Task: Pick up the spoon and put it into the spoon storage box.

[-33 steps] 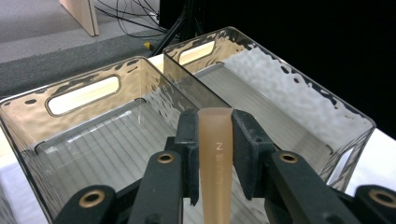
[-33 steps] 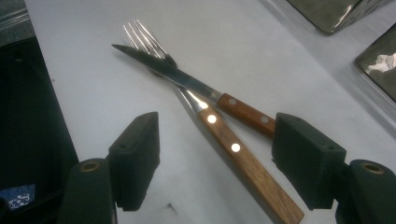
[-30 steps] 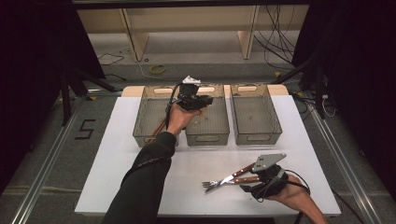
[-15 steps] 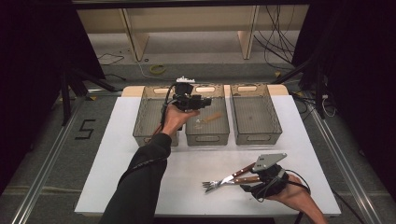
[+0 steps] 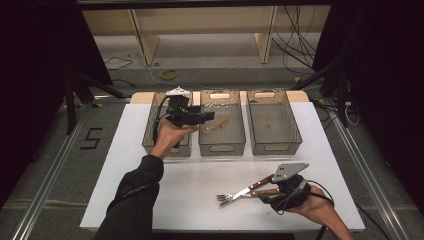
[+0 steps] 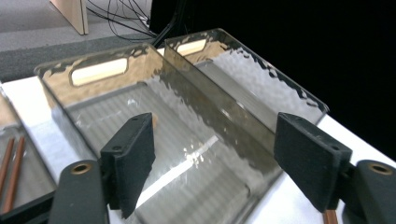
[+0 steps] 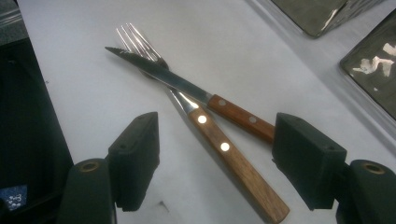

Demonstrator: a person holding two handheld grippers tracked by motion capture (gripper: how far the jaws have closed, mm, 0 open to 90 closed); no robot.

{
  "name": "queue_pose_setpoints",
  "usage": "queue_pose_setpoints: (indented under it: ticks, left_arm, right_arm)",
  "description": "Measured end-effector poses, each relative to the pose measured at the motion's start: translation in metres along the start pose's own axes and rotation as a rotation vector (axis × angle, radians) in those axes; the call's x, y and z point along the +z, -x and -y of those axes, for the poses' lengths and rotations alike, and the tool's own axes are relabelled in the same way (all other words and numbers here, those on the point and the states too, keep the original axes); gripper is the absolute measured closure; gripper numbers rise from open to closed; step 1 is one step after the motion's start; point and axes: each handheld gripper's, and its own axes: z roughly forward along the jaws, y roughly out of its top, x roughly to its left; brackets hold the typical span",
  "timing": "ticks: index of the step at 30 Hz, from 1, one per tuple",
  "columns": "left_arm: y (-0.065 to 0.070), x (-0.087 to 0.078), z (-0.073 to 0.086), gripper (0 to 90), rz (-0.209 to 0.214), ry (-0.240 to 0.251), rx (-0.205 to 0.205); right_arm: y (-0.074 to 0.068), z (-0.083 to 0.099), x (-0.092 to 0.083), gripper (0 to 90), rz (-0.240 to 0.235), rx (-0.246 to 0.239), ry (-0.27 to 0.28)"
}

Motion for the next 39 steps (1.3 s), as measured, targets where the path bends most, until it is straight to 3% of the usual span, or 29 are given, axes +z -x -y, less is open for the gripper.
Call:
queue_pose_setpoints:
  ticks: [4, 8, 10, 15, 19, 24, 29, 33, 39]
  left_arm:
    - [-0.001, -0.016, 0.014, 26.9, 0.023, 0.013, -0.006]
    - [-0.001, -0.031, 0.028, 26.5, 0.008, 0.017, 0.019]
    - [-0.002, -0.037, 0.035, 26.5, 0.01, 0.034, 0.003]
    - [-0.002, -0.049, 0.055, 26.1, 0.011, 0.041, 0.014]
    - [0.002, -0.051, 0.073, 25.5, -0.014, 0.001, 0.059]
    - [0.005, -0.055, 0.089, 25.1, -0.005, -0.017, 0.068]
    - [0.013, -0.06, 0.101, 24.0, 0.019, -0.018, 0.089]
    - [0.017, -0.063, 0.109, 23.9, 0.019, -0.014, 0.106]
    - [0.016, -0.068, 0.125, 23.8, -0.003, -0.012, 0.107]
  right_arm:
    - [0.001, -0.002, 0.0, 33.1, -0.001, -0.008, -0.011]
    - [0.004, -0.006, 0.0, 33.3, 0.001, -0.017, -0.015]
    - [0.005, -0.007, 0.001, 33.4, 0.004, -0.019, -0.022]
    - [0.011, -0.012, 0.002, 33.5, -0.002, -0.026, -0.038]
    - [0.019, -0.017, 0.007, 33.4, -0.022, -0.037, -0.058]
    - [0.026, -0.023, 0.014, 33.4, -0.036, -0.048, -0.087]
    - [0.033, -0.031, 0.018, 33.5, -0.044, -0.055, -0.095]
    - [0.037, -0.033, 0.022, 33.4, -0.064, -0.087, -0.136]
    - [0.043, -0.034, 0.027, 33.3, -0.096, -0.093, -0.162]
